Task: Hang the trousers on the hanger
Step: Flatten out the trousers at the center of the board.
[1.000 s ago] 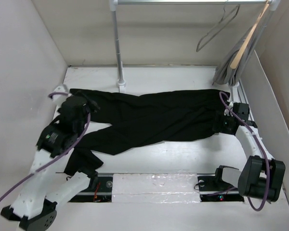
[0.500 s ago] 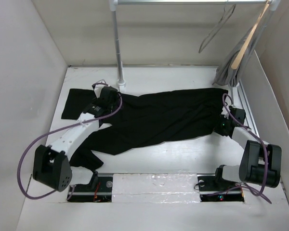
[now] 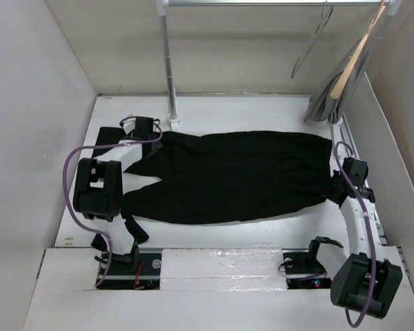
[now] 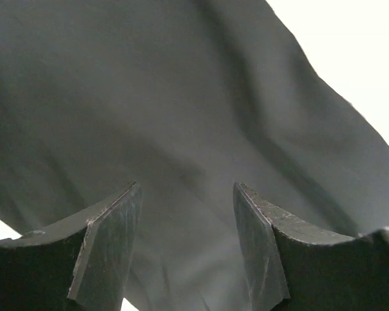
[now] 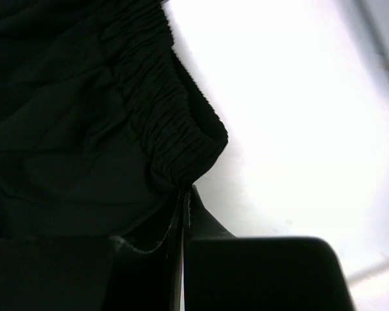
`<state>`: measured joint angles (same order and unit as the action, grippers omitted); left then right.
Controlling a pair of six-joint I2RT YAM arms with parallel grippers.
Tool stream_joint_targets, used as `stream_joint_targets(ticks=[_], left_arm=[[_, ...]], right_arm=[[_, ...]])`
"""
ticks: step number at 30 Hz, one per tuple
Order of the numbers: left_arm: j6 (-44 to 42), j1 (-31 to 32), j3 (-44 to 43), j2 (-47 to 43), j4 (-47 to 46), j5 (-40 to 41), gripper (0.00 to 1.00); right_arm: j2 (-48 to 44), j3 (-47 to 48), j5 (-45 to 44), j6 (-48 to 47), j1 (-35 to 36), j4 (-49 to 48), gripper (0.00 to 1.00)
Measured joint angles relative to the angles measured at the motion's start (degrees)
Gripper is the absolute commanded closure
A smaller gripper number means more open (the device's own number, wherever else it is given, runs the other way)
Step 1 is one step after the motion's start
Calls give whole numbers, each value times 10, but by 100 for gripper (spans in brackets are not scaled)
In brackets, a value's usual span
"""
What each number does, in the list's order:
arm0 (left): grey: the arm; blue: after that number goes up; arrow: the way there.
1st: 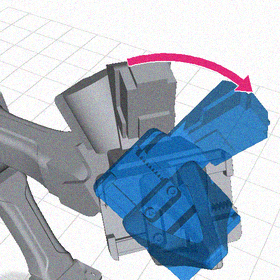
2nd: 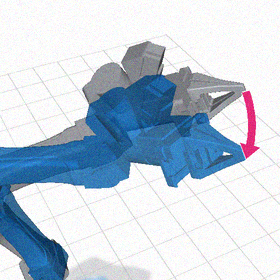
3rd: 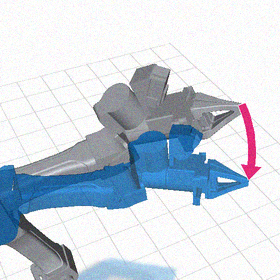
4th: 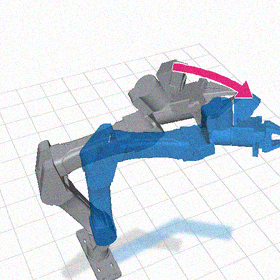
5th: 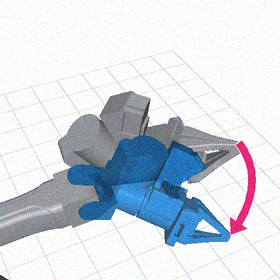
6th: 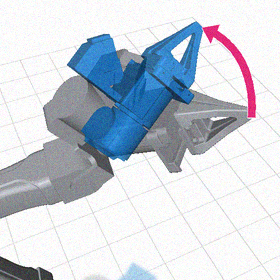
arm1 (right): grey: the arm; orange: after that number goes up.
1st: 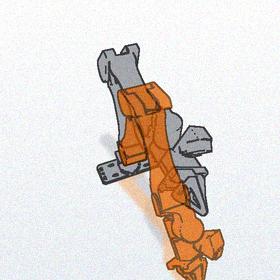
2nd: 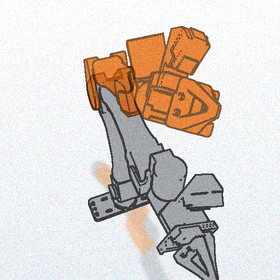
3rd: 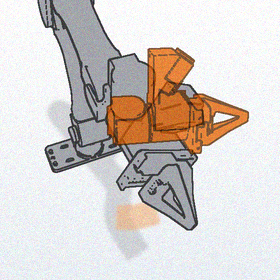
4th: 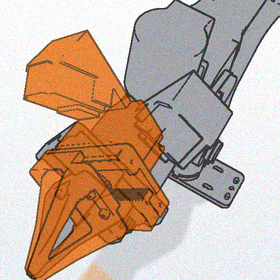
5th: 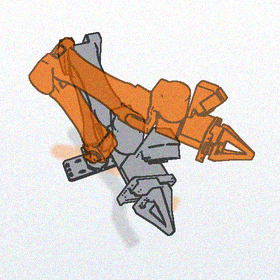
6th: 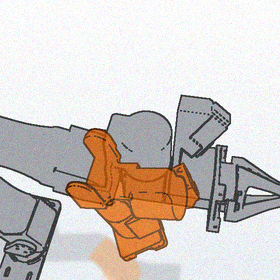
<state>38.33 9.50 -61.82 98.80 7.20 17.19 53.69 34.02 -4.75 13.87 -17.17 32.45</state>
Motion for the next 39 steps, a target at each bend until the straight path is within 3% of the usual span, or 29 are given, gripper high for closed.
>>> stream_joint_targets(ticks=[6, 11, 14, 15, 18, 20, 23, 24, 25, 26, 27, 29, 34, 38, 39], left_arm=[[11, -62, -15, 49, -1, -29, 45], [16, -62, -50, 48, 0, -38, 45], [20, -60, -46, 26, 0, -37, 44], [22, -61, -41, 13, 0, -35, 44], [23, -65, -25, -37, 5, -31, 42], [23, -67, -22, -69, 8, -35, 41], [21, -70, -20, -111, 14, -43, 41], [21, -70, -17, -125, 19, -46, 41], [21, -69, -11, -143, 24, -50, 41], [21, -70, 1, -163, 30, -55, 41], [22, -70, 16, -186, 38, -62, 41], [22, -71, 48, -233, 64, -76, 41], [28, -80, 117, -341, 151, -81, 42], [31, -80, 110, -417, 215, -67, 43], [31, -80, 90, -422, 226, -63, 43]], right_arm=[[15, 67, -63, -23, -43, 77, 100], [60, 139, -89, -52, -74, 103, 98], [64, 143, -68, -68, -76, 106, 79], [61, 137, -59, -73, -76, 108, 53], [54, 128, -30, -90, -76, 127, 25], [58, 136, -10, -103, -76, 135, 21], [78, 181, 30, -125, -56, 139, 28], [83, 199, 50, -131, -38, 134, 51], [84, 213, 73, -140, -14, 124, 64], [82, 221, 92, -144, 12, 114, 72], [75, 223, 111, -145, 43, 101, 86], [57, 211, 152, -148, 108, 74, 99], [38, 153, 221, -150, 300, 13, 92], [132, 174, 249, -167, 468, -41, 79], [191, 200, 257, -174, 517, -59, 77]])
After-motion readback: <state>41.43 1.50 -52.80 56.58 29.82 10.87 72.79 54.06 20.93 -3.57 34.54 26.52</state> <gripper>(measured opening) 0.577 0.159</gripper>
